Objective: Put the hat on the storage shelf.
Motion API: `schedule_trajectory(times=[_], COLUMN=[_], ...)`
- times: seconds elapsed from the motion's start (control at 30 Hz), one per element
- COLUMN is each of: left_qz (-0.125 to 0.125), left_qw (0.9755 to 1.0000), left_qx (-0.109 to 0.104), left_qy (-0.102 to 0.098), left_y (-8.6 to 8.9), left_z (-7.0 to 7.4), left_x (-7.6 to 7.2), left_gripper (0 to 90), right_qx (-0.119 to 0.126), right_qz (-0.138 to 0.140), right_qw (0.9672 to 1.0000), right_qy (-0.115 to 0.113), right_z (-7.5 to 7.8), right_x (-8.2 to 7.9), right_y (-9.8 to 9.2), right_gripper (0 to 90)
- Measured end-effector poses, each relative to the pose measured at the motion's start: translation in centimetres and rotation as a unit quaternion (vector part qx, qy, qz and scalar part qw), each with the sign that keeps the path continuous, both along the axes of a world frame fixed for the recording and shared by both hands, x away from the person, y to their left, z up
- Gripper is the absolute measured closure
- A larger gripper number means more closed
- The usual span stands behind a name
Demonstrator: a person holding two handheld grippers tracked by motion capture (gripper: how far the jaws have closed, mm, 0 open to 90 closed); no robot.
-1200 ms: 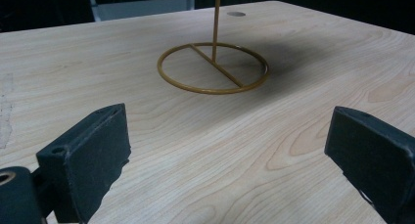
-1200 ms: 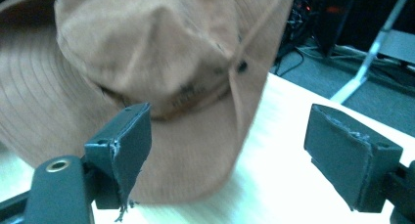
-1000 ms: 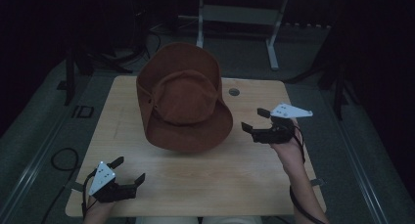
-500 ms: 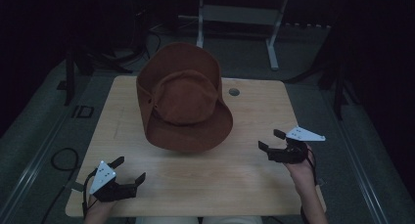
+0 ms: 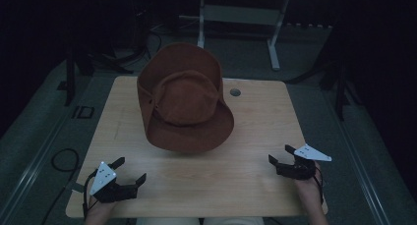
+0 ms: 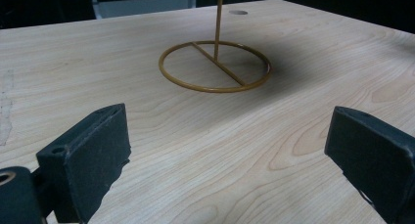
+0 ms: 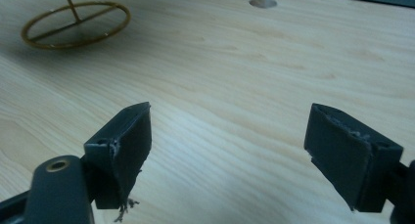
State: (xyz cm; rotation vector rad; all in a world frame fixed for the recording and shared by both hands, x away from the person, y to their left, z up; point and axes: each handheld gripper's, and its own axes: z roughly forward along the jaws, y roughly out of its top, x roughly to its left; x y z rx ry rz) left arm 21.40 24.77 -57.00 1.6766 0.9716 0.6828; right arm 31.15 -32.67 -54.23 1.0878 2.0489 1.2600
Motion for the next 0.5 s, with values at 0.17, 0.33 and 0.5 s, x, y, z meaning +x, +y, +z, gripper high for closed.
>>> schedule_trajectory(times=[0.17, 0.33, 0.5], left_qz=[0.001, 0.003, 0.002], left_qw=[1.0000, 1.0000, 1.0000], left_qx=[0.000, 0.001, 0.003], left_qy=[0.001, 0.001, 0.001], left_y=[0.0, 0.0, 0.0], left_z=[0.0, 0.0, -0.1], left_x=[0.0, 0.0, -0.1], left_gripper=[3.7, 3.7, 3.7], right_qx=[-0.009, -0.026, -0.028], right_qz=[-0.021, -0.069, -0.095], right_qw=[0.9997, 0.9973, 0.9950], right_qy=[0.010, 0.000, 0.008], right_z=[-0.9, -1.5, -2.2], right_x=[-0.7, -1.5, -1.6], right_y=[-0.8, -1.5, -2.1], right_gripper=[17.5, 17.3, 17.1])
